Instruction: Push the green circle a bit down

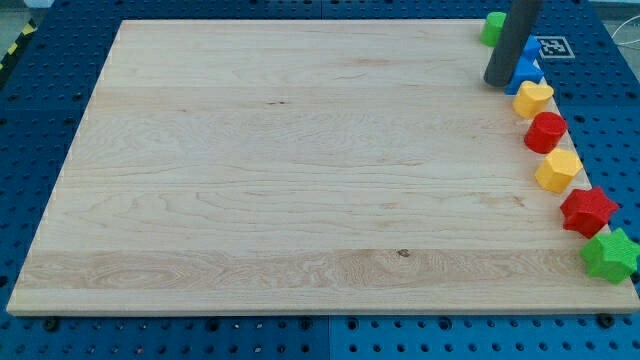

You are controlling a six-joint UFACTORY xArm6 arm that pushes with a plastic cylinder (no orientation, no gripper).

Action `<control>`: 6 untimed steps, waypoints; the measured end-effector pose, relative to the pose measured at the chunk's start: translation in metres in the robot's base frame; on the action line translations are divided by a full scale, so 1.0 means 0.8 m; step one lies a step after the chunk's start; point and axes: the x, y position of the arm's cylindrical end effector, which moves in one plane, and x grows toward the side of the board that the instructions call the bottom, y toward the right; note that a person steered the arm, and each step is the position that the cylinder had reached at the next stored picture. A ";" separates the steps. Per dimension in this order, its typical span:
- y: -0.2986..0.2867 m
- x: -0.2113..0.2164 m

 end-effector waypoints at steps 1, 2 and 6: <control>0.001 0.000; -0.049 -0.047; -0.025 -0.166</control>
